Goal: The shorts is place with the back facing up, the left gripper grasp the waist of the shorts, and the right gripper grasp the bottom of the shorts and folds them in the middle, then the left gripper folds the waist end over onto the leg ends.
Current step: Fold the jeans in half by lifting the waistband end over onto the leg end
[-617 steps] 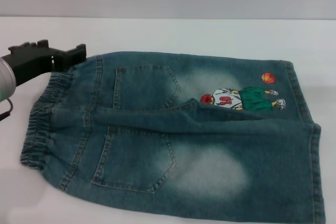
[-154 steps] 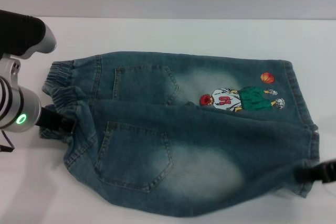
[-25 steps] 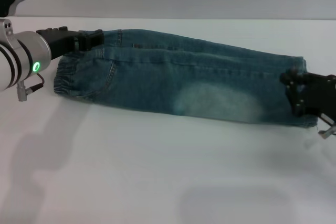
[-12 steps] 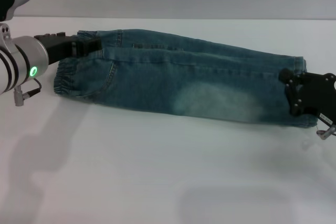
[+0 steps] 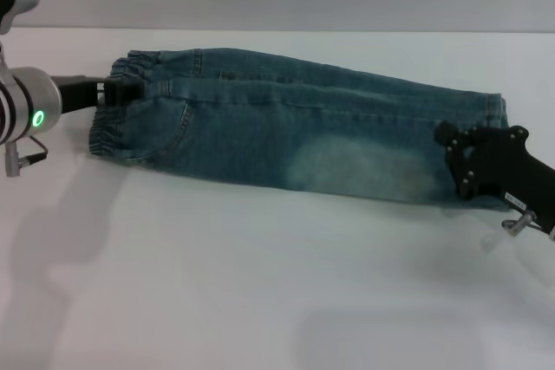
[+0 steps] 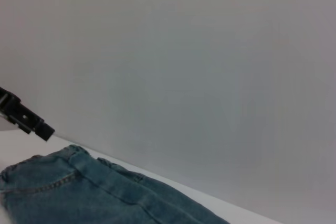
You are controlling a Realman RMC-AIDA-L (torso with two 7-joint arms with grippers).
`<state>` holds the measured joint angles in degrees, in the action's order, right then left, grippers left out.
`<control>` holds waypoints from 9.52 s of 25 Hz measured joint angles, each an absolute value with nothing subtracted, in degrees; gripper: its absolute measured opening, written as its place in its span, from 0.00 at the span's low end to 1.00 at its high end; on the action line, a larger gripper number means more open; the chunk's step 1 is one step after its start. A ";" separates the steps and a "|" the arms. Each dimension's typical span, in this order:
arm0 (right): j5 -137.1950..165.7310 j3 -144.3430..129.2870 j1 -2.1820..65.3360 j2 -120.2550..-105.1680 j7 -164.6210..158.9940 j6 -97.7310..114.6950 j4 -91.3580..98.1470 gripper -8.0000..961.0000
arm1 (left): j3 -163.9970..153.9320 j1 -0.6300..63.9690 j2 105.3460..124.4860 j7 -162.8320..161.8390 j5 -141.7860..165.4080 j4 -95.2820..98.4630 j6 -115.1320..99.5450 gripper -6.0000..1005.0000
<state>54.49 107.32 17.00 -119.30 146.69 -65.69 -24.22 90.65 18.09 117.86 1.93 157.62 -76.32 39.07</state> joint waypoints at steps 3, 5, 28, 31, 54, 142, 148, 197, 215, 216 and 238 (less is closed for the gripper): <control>54.42 107.06 16.65 -119.24 146.69 -65.86 -24.35 0.01 | 91.37 19.08 117.86 1.94 157.62 -74.02 39.84 0.85; 54.40 107.04 16.58 -119.23 146.69 -66.03 -24.29 0.01 | 91.81 19.82 117.86 1.94 157.63 -72.58 40.35 0.85; 54.71 107.05 17.02 -119.27 146.69 -65.67 -24.17 0.01 | 94.73 23.93 117.77 2.52 157.68 -66.11 42.76 0.85; 54.73 107.05 17.01 -119.27 146.69 -65.62 -24.17 0.01 | 94.72 24.09 117.77 2.53 157.68 -66.31 43.42 0.85; 54.93 107.05 17.35 -119.09 146.69 -65.47 -24.17 0.01 | 95.38 25.45 117.86 3.18 157.59 -64.79 45.97 0.85; 54.49 106.96 19.93 -119.00 146.02 -65.29 -19.74 0.01 | 91.33 17.89 118.05 6.96 149.35 -85.24 45.42 0.03; 54.49 106.94 21.74 -119.26 146.00 -63.09 -18.58 0.01 | 90.35 16.05 117.98 6.96 148.86 -91.57 45.68 0.03; 32.99 75.25 36.16 -119.88 133.28 -49.97 -17.71 0.01 | 81.61 17.26 118.12 6.77 147.39 -114.24 49.99 0.05; 10.94 67.85 28.09 -118.97 147.78 -38.30 -24.57 0.01 | 80.05 17.13 118.03 6.92 147.32 -112.26 48.81 0.05; 10.97 68.72 27.75 -118.93 147.86 -38.38 -24.54 0.01 | 79.91 17.14 118.04 6.93 147.29 -112.25 48.74 0.05; 11.00 97.04 10.14 -118.68 160.96 -44.35 -27.86 0.01 | 69.51 17.69 118.17 8.34 144.17 -106.26 36.19 0.06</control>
<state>11.00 97.04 10.14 -118.68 160.96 -44.35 -27.86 69.51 17.69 118.17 8.34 144.17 -106.26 36.19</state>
